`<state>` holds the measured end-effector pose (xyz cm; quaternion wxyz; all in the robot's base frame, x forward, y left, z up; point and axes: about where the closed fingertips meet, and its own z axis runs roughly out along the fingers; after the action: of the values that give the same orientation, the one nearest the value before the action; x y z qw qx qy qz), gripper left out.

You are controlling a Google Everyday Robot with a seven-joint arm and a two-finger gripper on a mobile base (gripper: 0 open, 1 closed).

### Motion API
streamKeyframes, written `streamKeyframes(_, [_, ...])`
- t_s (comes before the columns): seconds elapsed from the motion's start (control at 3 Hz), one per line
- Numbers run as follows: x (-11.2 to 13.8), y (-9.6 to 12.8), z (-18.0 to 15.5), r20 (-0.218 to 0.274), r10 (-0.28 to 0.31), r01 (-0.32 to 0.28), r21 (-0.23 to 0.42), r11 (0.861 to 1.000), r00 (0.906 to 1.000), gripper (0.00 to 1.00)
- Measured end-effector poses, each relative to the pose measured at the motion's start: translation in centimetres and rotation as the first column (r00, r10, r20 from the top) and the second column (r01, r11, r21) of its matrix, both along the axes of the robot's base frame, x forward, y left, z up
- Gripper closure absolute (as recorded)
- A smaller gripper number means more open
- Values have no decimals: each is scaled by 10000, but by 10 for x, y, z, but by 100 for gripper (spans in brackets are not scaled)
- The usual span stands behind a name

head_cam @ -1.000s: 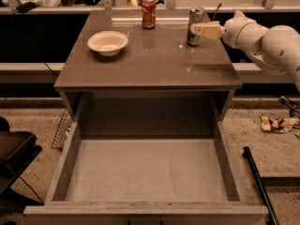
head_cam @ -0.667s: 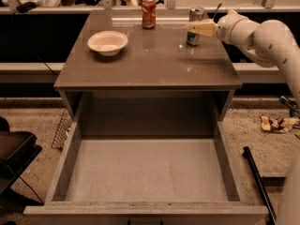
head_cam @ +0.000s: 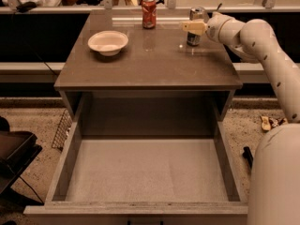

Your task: Place redbull can into top drawer

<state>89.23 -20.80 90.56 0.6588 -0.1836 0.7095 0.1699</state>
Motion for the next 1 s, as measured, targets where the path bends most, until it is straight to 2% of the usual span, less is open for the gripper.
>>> streamKeyframes(1.0, [3, 9, -3, -24, 106, -106, 26, 9999, 9999, 85])
